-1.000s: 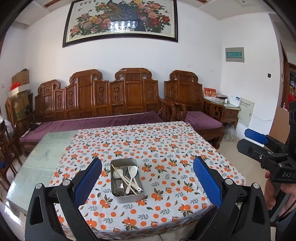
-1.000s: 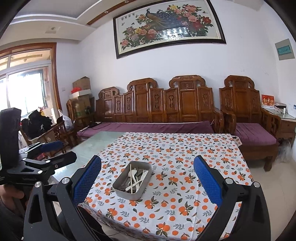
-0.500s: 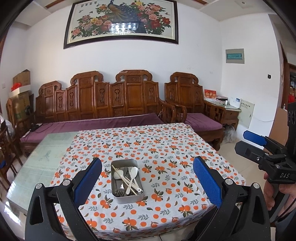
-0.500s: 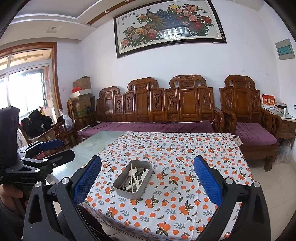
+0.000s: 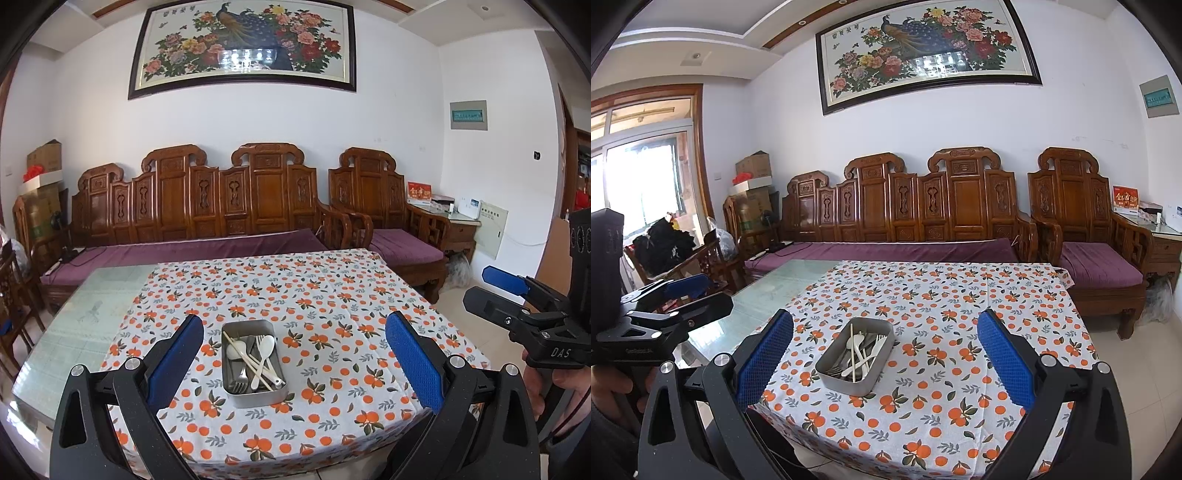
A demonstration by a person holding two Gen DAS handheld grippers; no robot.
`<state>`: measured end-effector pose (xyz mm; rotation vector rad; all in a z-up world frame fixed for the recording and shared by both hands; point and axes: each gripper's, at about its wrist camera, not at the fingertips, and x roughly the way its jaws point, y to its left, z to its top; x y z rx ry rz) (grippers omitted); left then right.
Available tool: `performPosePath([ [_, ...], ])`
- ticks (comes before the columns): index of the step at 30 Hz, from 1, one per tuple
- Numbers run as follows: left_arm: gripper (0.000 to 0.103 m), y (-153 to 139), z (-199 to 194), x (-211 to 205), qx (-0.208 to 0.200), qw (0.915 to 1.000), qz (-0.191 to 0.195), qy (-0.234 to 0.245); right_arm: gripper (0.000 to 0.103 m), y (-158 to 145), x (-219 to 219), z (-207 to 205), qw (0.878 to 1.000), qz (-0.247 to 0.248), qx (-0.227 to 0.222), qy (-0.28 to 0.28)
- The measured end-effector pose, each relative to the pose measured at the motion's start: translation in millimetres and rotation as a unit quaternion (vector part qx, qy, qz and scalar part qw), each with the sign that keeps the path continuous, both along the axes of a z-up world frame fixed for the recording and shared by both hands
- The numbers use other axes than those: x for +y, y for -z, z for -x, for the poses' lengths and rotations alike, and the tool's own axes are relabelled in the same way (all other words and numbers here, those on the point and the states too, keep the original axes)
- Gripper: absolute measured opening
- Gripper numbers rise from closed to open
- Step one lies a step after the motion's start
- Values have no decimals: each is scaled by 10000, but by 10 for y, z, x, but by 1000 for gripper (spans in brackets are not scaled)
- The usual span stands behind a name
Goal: Organize utensils
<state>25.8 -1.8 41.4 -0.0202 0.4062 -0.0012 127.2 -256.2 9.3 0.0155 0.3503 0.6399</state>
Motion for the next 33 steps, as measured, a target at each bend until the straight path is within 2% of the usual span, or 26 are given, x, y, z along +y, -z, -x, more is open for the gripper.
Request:
performPosePath([
  [33, 95, -35, 11, -29, -31, 10000, -26, -23, 100, 5, 2, -3, 10000, -4, 3, -2],
])
